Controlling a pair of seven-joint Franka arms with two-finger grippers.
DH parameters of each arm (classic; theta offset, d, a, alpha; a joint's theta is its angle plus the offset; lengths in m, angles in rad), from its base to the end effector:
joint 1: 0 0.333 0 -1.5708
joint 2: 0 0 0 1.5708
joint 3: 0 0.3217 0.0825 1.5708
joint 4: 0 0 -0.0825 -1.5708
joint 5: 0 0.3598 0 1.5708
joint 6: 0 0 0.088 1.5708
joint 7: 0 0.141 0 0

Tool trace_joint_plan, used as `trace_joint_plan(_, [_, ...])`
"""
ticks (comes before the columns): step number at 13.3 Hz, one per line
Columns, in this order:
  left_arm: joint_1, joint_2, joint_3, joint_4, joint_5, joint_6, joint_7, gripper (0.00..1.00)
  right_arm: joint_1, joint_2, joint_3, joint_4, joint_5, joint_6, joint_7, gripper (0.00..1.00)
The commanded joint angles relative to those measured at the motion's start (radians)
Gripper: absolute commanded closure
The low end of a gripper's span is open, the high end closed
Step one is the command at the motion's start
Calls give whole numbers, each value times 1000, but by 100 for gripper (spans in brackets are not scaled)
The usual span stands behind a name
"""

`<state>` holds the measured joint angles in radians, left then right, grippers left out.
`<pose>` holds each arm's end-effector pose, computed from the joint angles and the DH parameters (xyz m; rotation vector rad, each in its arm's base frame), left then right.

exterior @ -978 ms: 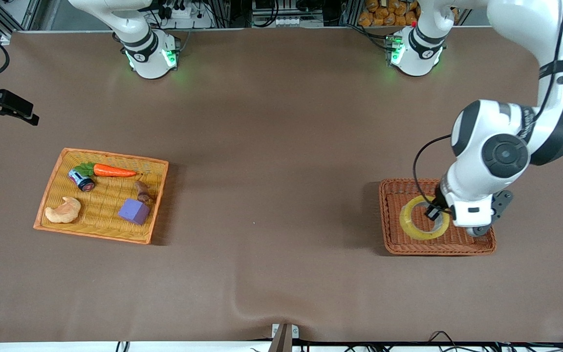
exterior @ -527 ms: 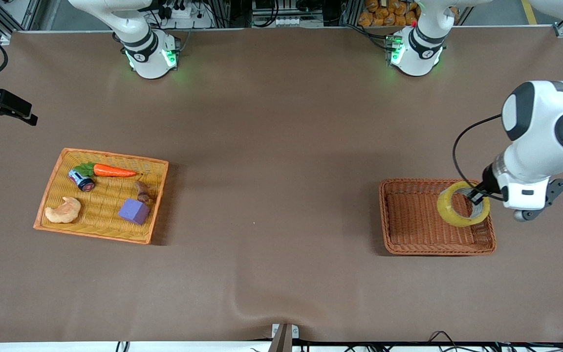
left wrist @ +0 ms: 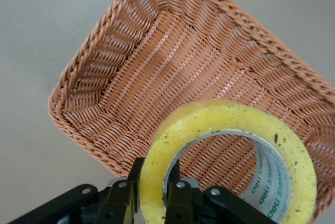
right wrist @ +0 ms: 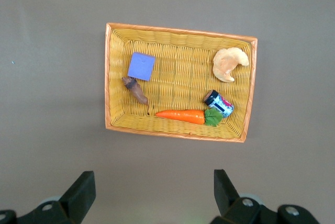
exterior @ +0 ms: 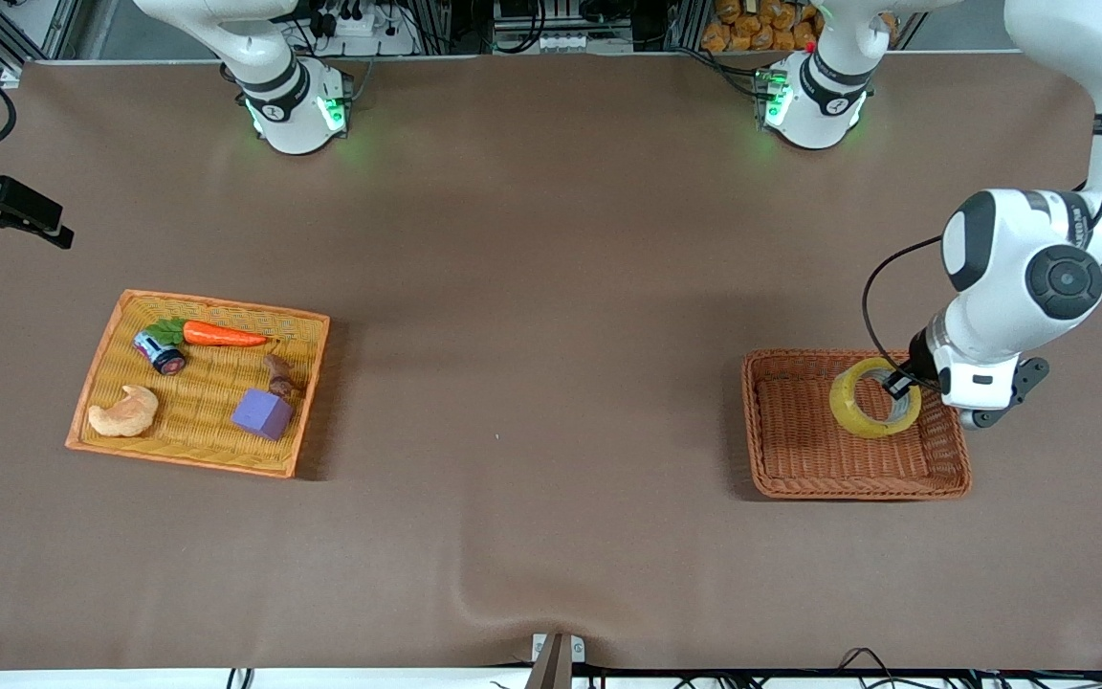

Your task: Transfer tape with both arms

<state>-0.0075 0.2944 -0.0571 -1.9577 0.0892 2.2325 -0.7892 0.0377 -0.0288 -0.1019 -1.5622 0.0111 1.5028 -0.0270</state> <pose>0.5883 -0.0318 0.3121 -2.9131 -1.0164 -0.0077 0.5123 -0.0321 0.6091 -3.1253 0.0571 0.0470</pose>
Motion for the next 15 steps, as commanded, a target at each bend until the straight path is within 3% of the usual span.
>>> trace_joint_plan(1, [7, 41, -1, 0, -17, 50, -16, 100, 1, 0, 2, -4, -11, 10, 10, 0])
trace_joint_plan(10, [21, 170, 5, 8, -8, 220, -42, 100, -1, -2, 2, -2, -10, 27, 4, 0])
trace_joint_plan(11, [23, 170, 5, 6, -6, 220, -42, 71, -1, -2, 1, -4, -13, 27, 4, 0])
trace_joint_plan(12, [26, 166, 5, 6, -6, 216, -41, 3, -2, 0, 1, -7, -19, 28, 4, 0])
trace_joint_plan(15, [23, 140, 5, 6, -3, 187, -36, 0, -2, 4, 1, -15, -25, 34, 16, 0])
